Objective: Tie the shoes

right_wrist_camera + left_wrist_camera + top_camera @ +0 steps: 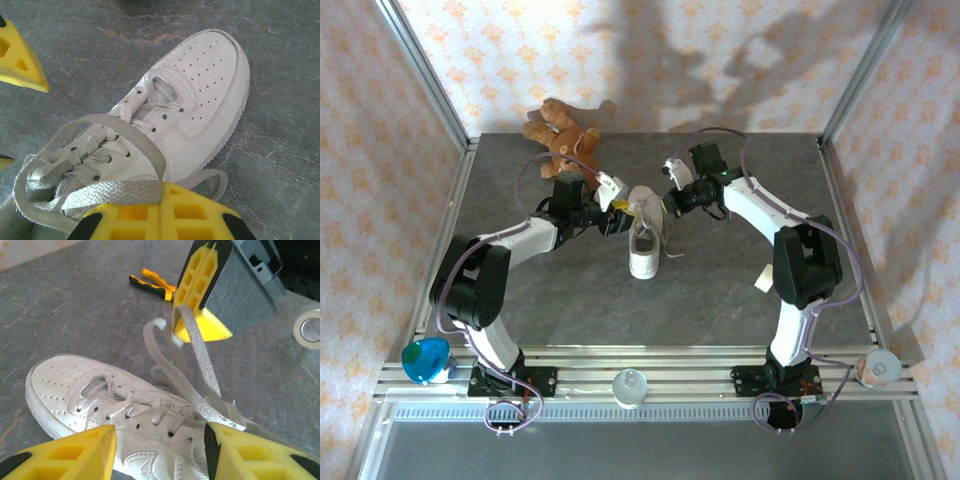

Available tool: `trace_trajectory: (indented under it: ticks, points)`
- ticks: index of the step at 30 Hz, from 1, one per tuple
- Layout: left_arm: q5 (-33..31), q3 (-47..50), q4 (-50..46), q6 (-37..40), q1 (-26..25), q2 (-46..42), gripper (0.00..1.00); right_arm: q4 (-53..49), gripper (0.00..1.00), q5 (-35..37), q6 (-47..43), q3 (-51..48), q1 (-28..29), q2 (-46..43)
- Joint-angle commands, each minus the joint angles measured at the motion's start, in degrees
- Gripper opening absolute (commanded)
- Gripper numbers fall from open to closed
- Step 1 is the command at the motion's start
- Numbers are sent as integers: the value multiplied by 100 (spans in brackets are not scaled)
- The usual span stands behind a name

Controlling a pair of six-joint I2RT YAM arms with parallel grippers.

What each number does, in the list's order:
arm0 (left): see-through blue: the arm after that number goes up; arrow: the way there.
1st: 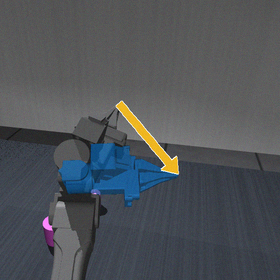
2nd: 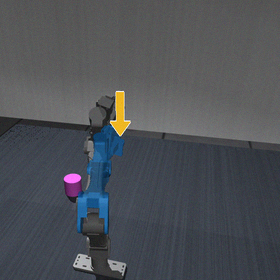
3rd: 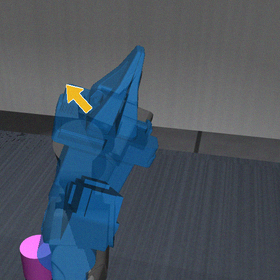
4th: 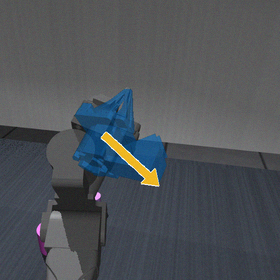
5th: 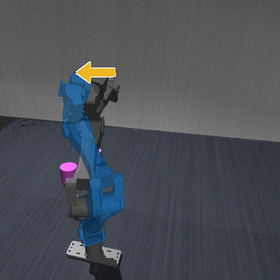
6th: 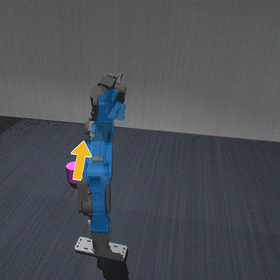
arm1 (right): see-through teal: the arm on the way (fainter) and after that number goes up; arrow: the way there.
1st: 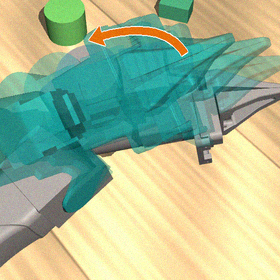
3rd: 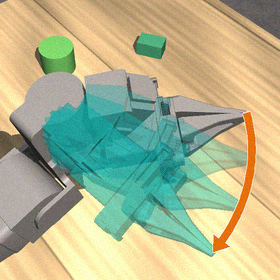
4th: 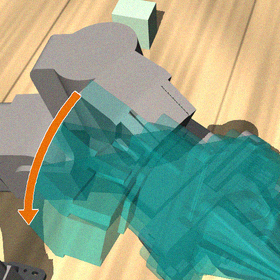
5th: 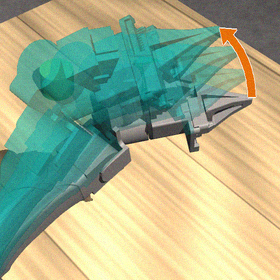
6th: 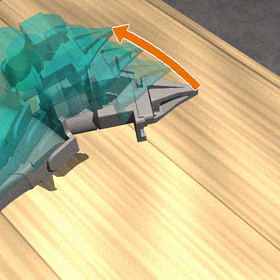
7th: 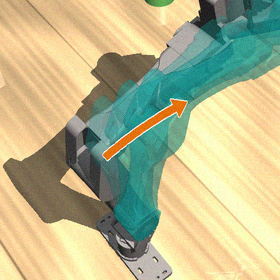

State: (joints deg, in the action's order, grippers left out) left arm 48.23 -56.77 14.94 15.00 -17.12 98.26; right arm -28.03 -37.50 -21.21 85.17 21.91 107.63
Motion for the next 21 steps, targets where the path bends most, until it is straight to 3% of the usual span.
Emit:
trace_trajectory:
  ticks: [1, 10, 13, 18, 21]
  points:
    - [206, 43, -144, -235, -134, -246, 52, -70, 0, 67, -89, -61, -20, -269]
    - [46, -354, -480, -510, -461, 86, 56, -132, 0, 93, -120, -53, -3, -269]
    - [88, -454, -439, -593, -532, 141, 42, -150, 0, 93, -129, -60, 1, -282]
    - [-22, -544, -483, -556, -650, 26, 3, -161, 0, 99, -70, -71, 7, -313]
    - [-132, -599, -532, -511, -724, -84, 0, -192, 0, 144, 5, -70, 6, -331]
